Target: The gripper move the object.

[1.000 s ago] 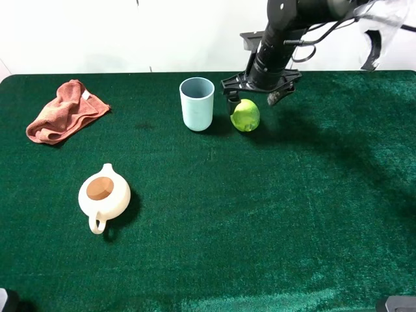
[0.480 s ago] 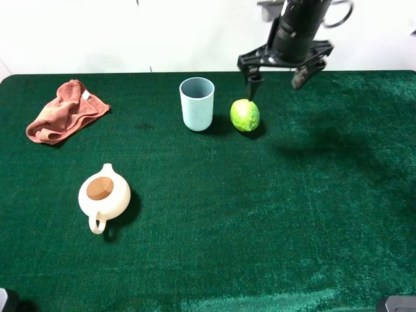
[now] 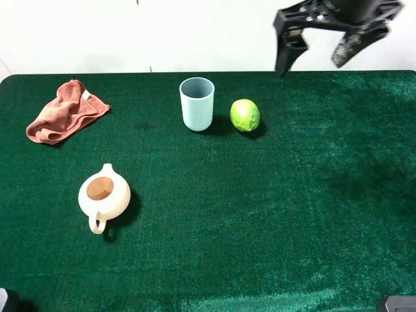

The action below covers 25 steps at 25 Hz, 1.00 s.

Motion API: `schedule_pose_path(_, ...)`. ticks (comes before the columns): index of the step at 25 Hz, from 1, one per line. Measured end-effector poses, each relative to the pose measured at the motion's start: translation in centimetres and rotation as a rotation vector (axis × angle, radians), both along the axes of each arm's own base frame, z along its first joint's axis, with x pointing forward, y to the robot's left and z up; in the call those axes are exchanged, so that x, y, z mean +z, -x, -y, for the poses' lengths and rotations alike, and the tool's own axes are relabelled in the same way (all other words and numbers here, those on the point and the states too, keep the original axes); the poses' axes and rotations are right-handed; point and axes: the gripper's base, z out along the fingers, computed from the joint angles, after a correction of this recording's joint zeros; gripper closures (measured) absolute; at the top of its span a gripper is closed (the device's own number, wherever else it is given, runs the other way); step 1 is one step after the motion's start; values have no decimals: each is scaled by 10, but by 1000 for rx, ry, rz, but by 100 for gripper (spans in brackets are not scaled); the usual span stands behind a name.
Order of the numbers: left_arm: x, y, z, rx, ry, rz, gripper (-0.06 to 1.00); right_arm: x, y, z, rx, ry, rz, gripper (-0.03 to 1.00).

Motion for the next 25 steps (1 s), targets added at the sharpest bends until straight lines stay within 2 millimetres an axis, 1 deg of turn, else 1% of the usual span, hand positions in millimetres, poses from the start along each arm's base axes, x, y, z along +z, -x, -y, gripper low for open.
schedule_pose_path(4, 0, 0, 0, 0, 0, 0, 1, 20, 38, 17, -3, -39, 41, 28)
schedule_pose_path(7, 0, 0, 0, 0, 0, 0, 1, 37, 71, 33, -4, -74, 105, 28)
schedule_pose_path(10, 0, 0, 0, 0, 0, 0, 1, 48, 103, 49, -3, -104, 164, 28)
schedule_pose_path(14, 0, 0, 0, 0, 0, 0, 1, 56, 146, 70, -3, -145, 247, 28)
schedule_pose_path(17, 0, 0, 0, 0, 0, 0, 1, 56, 177, 85, -2, -176, 309, 28)
schedule_pose_path(20, 0, 0, 0, 0, 0, 0, 1, 50, 206, 100, -2, -204, 366, 28)
schedule_pose_path(23, 0, 0, 0, 0, 0, 0, 1, 37, 232, 114, -17, -227, 420, 28)
schedule_pose_path(25, 0, 0, 0, 0, 0, 0, 1, 25, 247, 124, -67, -234, 466, 28)
